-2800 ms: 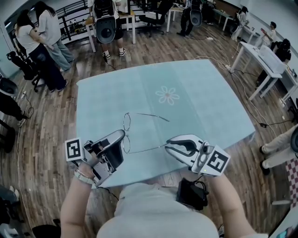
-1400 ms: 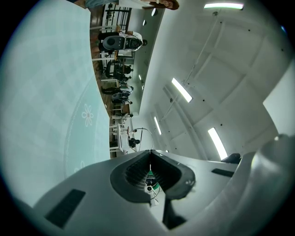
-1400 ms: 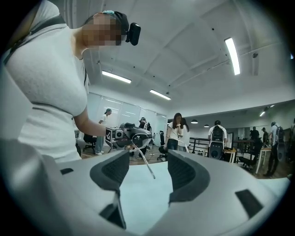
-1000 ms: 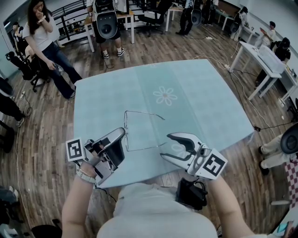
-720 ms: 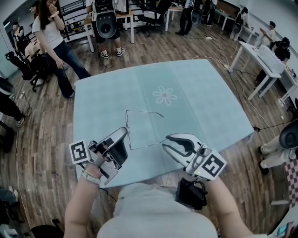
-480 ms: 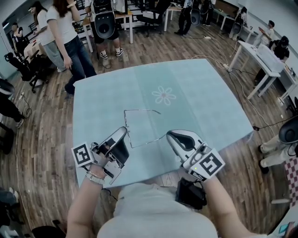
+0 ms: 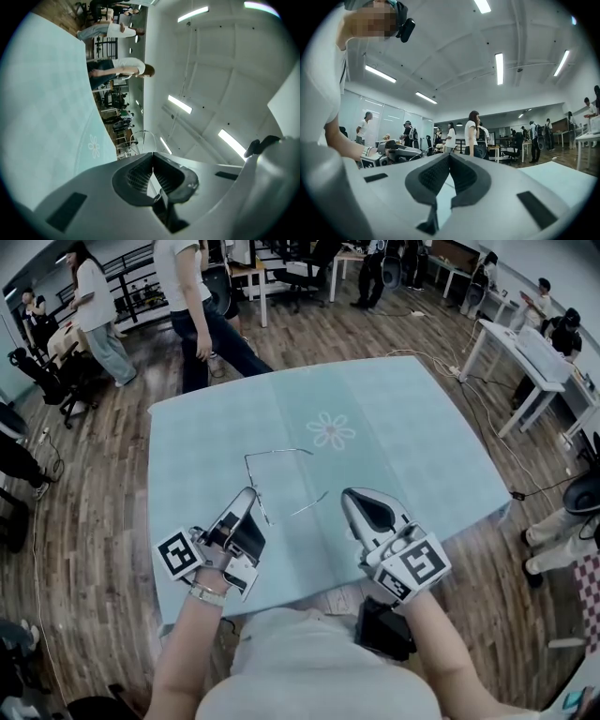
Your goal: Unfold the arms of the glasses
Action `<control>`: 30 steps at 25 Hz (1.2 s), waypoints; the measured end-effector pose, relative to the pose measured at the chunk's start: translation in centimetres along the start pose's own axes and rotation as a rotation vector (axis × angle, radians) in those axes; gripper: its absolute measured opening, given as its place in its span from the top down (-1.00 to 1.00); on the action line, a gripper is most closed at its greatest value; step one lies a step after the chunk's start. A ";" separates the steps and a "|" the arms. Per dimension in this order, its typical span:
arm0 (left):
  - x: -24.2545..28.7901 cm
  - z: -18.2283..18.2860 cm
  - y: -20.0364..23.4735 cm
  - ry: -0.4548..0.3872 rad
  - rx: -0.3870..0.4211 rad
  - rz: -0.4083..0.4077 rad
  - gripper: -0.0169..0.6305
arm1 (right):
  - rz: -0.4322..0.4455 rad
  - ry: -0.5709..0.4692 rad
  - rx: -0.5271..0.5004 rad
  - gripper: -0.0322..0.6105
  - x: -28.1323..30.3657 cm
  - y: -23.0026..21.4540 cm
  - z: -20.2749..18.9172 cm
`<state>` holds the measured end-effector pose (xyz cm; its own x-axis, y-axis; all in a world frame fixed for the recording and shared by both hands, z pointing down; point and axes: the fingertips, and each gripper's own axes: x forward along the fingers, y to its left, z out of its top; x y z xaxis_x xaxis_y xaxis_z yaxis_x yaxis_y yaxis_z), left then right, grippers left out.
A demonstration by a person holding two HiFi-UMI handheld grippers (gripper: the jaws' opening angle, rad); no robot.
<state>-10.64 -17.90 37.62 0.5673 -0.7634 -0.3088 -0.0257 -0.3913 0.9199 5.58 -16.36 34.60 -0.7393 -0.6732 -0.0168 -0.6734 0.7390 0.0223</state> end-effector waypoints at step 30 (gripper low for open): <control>0.7 -0.1 -0.1 -0.312 0.142 -0.011 0.91 | -0.161 0.059 -0.031 0.88 2.4 0.6 -1.3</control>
<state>-10.13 -18.29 37.30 0.2897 -0.8707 -0.3975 -0.1480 -0.4511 0.8801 3.38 -17.61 35.82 -0.6202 -0.7836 0.0362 -0.7817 0.6213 0.0544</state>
